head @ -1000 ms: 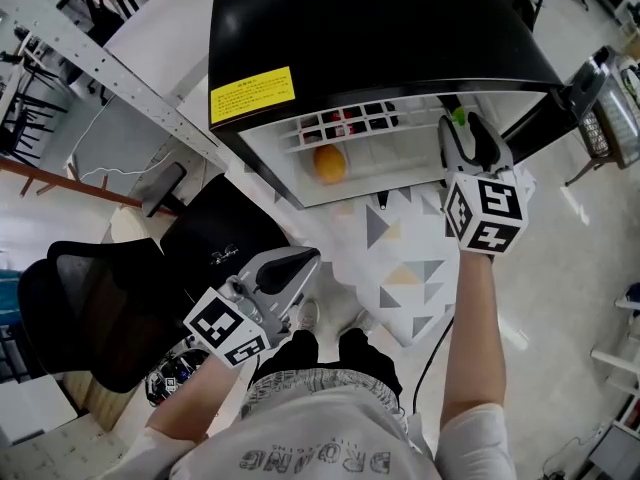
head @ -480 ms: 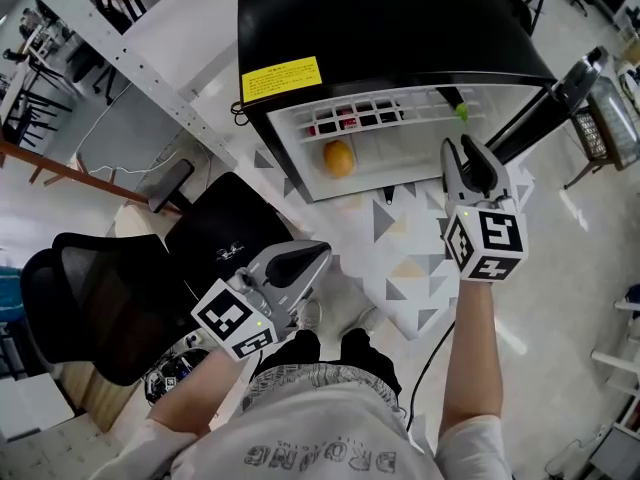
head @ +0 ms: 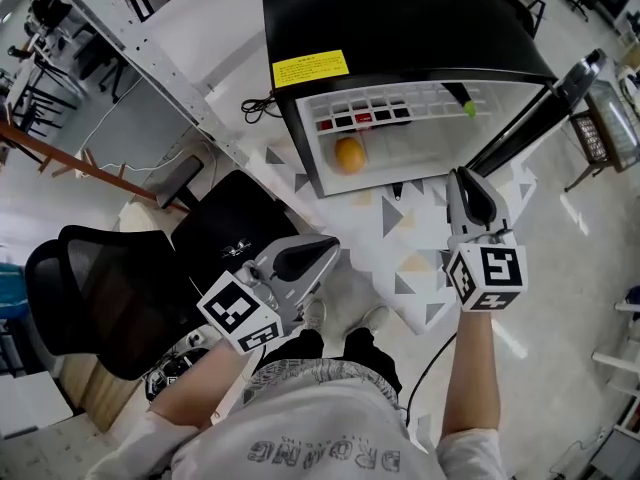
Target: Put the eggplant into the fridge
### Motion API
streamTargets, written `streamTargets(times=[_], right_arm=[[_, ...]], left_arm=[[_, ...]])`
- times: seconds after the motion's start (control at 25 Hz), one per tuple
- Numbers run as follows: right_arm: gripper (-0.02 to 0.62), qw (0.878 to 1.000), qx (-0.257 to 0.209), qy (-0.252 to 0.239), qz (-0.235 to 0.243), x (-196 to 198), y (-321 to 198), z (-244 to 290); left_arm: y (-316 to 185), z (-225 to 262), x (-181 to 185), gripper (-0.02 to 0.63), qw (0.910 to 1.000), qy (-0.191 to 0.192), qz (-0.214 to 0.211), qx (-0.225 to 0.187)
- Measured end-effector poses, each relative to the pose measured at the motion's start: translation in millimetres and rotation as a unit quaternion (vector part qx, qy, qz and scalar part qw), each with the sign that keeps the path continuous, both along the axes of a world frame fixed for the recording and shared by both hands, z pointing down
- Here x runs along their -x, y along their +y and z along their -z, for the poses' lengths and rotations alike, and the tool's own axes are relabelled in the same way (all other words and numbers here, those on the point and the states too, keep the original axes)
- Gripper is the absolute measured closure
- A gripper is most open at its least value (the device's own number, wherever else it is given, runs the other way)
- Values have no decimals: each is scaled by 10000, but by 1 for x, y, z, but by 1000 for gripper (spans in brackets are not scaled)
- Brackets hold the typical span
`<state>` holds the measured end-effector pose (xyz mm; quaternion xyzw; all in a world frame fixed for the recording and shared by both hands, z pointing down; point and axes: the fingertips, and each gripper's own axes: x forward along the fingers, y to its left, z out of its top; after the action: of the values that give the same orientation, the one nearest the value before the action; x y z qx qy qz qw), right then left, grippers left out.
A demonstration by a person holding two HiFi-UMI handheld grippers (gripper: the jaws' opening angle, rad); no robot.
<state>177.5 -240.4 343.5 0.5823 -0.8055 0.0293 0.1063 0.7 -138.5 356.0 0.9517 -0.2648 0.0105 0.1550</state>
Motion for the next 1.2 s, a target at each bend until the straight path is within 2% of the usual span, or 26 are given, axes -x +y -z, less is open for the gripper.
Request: streamTargets(times=[0.64, 1.2], right_arm=[[579, 9990, 403, -184, 18, 21, 69, -18], [591, 9981, 424, -450, 25, 35, 104, -16]], left_arm=[[15, 12, 23, 598, 9997, 15, -169, -199], [16, 18, 37, 598, 9995, 57, -131, -272]])
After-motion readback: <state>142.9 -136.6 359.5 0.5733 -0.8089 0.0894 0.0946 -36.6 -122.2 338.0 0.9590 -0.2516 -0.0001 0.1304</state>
